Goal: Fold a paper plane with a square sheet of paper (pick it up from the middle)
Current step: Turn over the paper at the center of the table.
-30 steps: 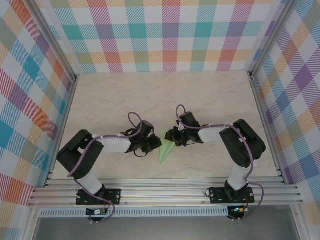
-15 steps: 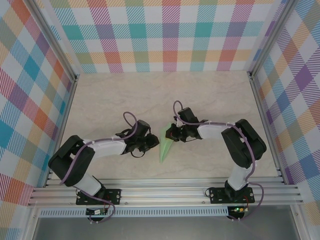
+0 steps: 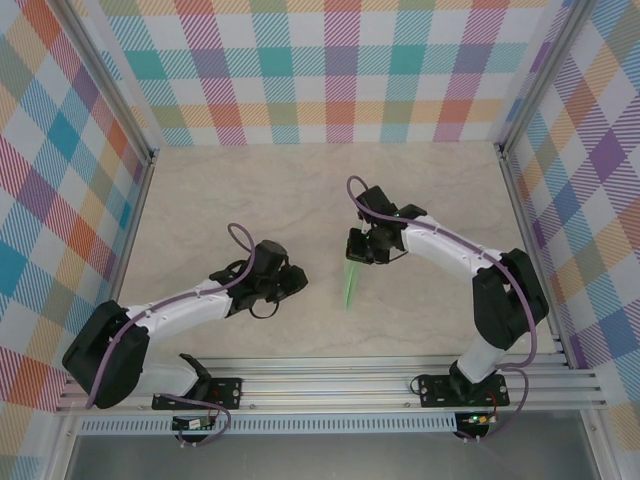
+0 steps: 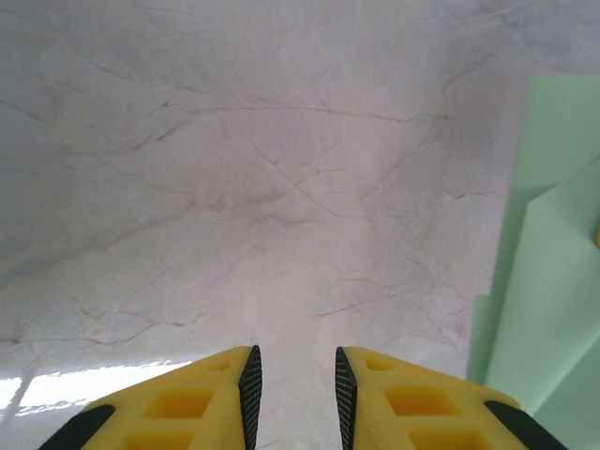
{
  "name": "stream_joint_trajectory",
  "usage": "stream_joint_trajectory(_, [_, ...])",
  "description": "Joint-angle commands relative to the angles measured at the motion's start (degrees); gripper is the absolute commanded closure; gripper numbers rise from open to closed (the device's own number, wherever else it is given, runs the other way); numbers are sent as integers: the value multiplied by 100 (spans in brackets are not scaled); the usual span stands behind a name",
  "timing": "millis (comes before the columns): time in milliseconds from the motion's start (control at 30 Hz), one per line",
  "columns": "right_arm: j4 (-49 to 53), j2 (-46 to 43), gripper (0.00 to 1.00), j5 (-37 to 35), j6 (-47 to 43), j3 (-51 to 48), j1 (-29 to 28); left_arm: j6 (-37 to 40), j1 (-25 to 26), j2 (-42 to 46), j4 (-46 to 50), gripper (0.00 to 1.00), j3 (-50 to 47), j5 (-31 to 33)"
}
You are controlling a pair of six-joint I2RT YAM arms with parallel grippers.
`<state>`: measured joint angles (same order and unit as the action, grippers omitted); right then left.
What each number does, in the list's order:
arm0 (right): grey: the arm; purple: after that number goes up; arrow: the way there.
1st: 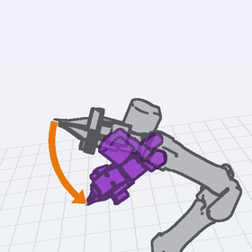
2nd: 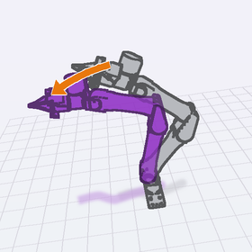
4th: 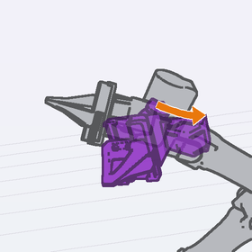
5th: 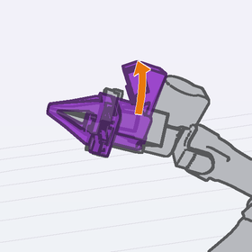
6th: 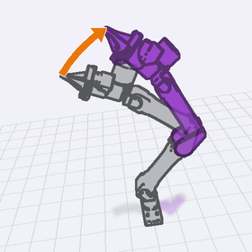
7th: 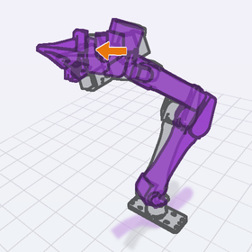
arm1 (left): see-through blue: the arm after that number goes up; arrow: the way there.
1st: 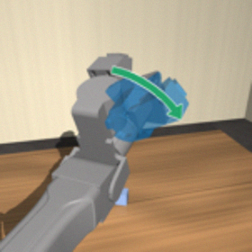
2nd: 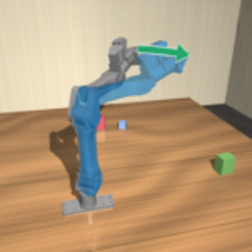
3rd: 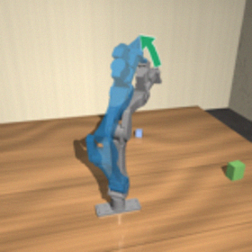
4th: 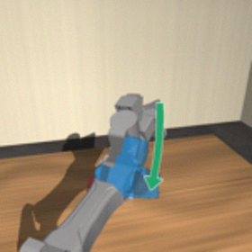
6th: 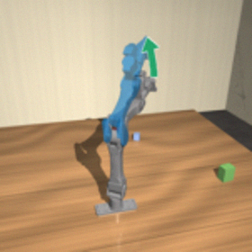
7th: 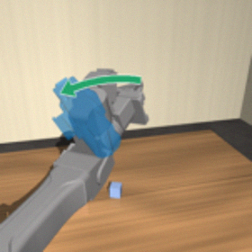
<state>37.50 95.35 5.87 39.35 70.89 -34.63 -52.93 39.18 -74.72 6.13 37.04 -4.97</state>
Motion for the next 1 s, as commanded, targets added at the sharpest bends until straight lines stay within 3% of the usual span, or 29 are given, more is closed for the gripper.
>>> stream_joint_trajectory(0, [819, -23, 95, -396, 447, 363, -35, 96, -76, 214, 272, 70, -67, 41])
stream_joint_trajectory(633, [1096, 149, 95, -229, 434, 778, -35, 317, -77, -214, 412, 70, 260, -209])
stream_joint_trajectory(967, [2106, -21, 95, -1151, -343, 1148, -69, 349, -137, 2, 511, 70, 24, 99])
